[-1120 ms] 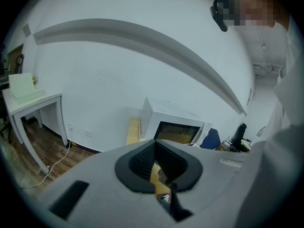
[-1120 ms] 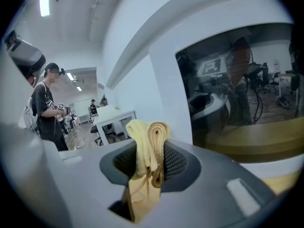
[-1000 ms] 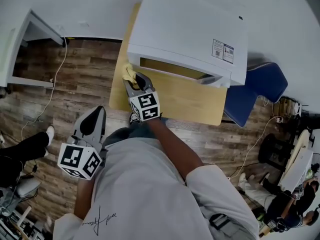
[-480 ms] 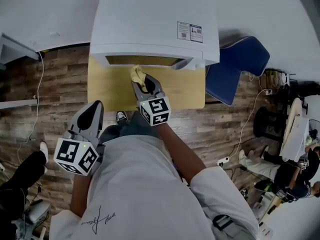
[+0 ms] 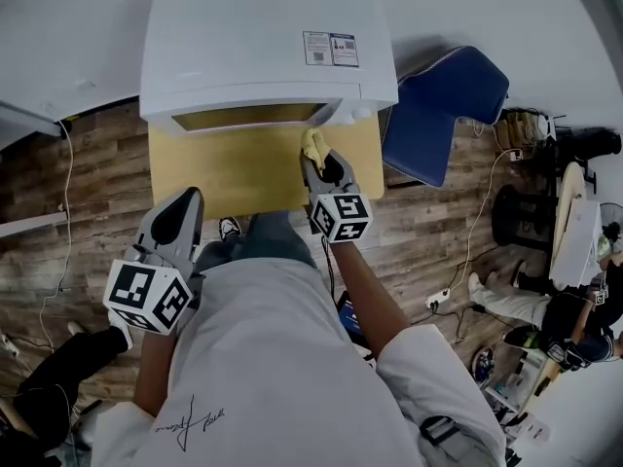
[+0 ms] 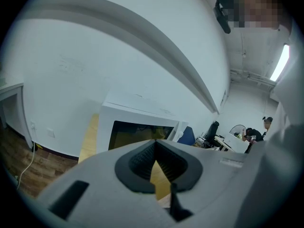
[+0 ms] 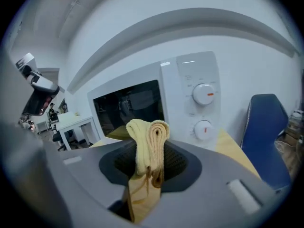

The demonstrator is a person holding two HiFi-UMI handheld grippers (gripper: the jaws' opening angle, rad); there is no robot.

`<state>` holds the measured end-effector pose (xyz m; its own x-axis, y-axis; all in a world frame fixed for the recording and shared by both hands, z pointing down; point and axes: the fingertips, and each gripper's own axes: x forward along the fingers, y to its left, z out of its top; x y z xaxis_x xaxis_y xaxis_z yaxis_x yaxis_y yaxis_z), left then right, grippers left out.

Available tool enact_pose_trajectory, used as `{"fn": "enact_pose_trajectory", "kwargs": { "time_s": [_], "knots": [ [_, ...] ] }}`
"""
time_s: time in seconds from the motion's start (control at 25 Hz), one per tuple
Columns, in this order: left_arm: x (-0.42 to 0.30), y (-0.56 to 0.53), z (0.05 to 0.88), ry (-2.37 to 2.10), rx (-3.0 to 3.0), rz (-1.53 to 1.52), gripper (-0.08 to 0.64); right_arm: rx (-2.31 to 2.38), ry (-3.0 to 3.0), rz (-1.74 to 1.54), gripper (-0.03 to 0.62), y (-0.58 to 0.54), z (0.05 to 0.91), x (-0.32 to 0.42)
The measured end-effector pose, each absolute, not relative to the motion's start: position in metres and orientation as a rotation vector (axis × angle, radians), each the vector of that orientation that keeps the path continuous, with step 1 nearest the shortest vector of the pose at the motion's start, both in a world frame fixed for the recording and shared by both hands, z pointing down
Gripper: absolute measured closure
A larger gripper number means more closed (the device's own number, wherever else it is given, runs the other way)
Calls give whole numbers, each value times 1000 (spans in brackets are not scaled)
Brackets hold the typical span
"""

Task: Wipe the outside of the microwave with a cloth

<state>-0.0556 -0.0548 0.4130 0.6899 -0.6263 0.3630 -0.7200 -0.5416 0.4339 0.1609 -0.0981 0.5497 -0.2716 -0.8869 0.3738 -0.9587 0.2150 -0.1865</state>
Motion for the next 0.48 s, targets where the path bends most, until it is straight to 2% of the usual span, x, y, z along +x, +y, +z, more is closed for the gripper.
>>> {"fn": "enact_pose_trajectory", "kwargs": {
  "time_s": [0.48],
  "knots": [
    [-72,-58,412,-1105,2316,276,568,2189,-1938,649,472,-100,577,294]
  ]
}}
